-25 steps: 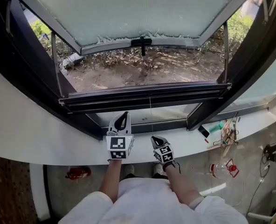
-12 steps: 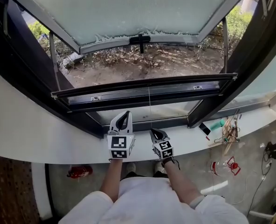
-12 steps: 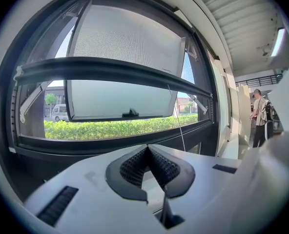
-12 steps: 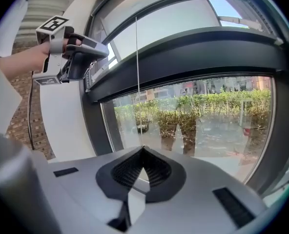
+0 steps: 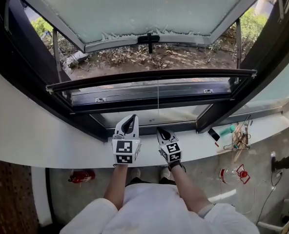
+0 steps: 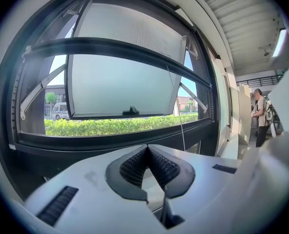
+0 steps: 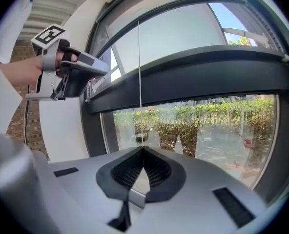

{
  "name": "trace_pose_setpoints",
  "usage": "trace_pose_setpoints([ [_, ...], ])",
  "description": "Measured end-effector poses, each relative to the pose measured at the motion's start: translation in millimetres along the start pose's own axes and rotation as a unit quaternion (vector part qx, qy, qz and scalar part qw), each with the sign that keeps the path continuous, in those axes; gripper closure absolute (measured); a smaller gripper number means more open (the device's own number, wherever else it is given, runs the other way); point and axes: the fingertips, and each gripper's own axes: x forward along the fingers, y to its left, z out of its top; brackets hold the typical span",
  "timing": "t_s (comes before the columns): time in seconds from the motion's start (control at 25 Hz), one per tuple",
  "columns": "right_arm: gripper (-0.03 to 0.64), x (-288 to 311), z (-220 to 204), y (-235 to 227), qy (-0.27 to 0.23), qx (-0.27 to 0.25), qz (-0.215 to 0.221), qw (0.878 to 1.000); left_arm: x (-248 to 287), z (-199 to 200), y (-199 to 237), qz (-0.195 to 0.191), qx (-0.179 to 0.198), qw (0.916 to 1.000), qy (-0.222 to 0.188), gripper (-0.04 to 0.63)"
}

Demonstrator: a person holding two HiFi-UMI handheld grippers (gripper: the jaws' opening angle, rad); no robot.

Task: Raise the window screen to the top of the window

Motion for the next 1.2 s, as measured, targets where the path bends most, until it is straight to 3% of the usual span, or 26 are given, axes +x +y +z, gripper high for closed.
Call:
trace_pose_setpoints([
  [0.2, 0.615, 3, 35, -2, -0.023, -0.014, -0.005, 1.0, 1, 1, 3, 0.002, -0.004, 1.0, -0.002, 0.594],
  [0.8, 0.615, -9, 117, 3, -0.126, 0.037, 0.013, 0.991, 1, 22, 6, -0.006, -0.011, 0.9996, -0.026, 0.594],
  [1.2, 0.615, -35, 205, 11, -0.213, -0.022, 0.007, 0.977, 6, 26, 4, -0.011, -0.012, 0.9993, -0.033, 0.594],
])
